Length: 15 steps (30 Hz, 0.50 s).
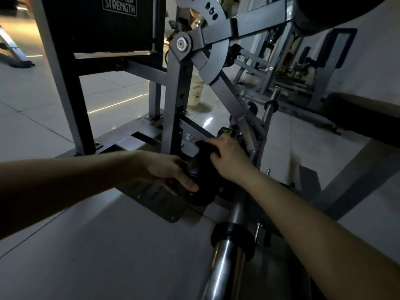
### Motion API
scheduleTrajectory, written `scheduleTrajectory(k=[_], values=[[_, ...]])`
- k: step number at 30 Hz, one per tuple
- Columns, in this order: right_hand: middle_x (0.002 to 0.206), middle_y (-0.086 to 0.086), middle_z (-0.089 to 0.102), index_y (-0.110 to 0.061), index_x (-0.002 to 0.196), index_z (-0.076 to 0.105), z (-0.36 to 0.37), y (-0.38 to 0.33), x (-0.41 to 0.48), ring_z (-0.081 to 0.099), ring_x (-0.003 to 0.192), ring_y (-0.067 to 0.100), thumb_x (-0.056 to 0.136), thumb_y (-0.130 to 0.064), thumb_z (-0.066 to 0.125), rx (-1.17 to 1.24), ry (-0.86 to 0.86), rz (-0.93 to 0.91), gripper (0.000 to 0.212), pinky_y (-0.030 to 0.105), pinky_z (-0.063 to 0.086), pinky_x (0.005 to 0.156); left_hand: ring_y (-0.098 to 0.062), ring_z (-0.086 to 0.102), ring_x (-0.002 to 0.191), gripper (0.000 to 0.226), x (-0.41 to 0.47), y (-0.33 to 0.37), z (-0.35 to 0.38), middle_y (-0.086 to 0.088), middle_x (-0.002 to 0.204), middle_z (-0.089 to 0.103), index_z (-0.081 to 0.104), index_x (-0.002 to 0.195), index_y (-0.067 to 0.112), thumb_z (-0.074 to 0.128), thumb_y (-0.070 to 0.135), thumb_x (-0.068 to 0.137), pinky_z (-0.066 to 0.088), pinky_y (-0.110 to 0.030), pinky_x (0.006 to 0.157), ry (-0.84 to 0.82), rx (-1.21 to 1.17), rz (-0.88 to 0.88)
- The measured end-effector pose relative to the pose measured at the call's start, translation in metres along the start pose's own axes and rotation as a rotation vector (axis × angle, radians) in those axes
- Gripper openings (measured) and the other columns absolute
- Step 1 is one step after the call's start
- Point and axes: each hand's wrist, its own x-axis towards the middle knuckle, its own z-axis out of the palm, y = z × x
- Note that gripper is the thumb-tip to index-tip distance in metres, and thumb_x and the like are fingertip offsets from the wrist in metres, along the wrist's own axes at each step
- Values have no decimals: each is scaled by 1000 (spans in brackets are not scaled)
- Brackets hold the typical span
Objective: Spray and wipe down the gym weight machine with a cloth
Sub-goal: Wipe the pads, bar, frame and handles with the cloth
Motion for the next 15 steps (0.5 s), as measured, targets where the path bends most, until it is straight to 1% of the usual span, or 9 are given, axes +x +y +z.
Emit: scheduleTrajectory(k=[1,3,5,6,7,8,10,13,15], values=[[130,10,49,-23,142,55,0,12,8,49,125,31,99,-13,52,-44,31,52,44,41,44,105,-23,72,104,34,0,10,0,-2,109,76,69,110,17,85,16,80,58,-43,95,55,112,-20],[136,15,50,-23,140,57,1,35,20,49,127,36,97,-11,50,-94,81,149,45,45,45,105,-19,73,86,29,-1,27,2,-5,97,76,73,99,14,89,24,77,62,-30,76,146,377,-35],[136,17,51,-20,136,58,2,49,23,51,125,38,97,-10,48,-60,84,253,42,44,47,102,-17,70,74,41,-1,39,8,-8,93,76,74,99,10,89,37,73,52,-18,57,230,652,2],[135,17,53,-18,134,59,3,50,21,53,122,38,97,-10,48,-35,86,281,39,42,48,100,-19,70,75,47,-1,41,9,-8,93,76,74,101,11,89,44,71,49,-18,55,257,757,10],[134,17,53,-18,132,60,4,46,18,55,120,37,97,-11,49,-19,90,289,38,40,48,97,-20,72,80,52,0,41,9,-7,95,76,74,102,13,88,49,67,51,-20,58,267,807,8],[134,16,53,-18,132,60,4,41,14,55,119,36,97,-13,50,-16,95,273,37,38,47,96,-21,72,86,56,1,40,6,-5,98,76,73,103,17,89,53,64,57,-25,67,258,790,-8],[127,11,54,-21,131,62,3,21,3,56,115,31,95,-21,55,-24,100,179,37,34,46,90,-21,71,98,55,3,31,-5,-1,107,74,68,107,25,90,51,63,61,-38,87,180,582,-79],[110,-2,52,-23,119,67,2,-15,-14,59,105,24,90,-32,62,46,55,22,30,32,47,85,-28,67,117,55,8,4,-15,-1,124,70,58,129,27,80,35,80,51,-47,104,-59,104,-171],[106,-5,48,-21,115,68,4,-29,-21,57,103,20,90,-30,64,98,-15,-54,27,33,48,86,-29,63,125,57,13,-9,-14,-4,132,68,53,140,22,73,20,86,46,-52,109,-165,-133,-115]])
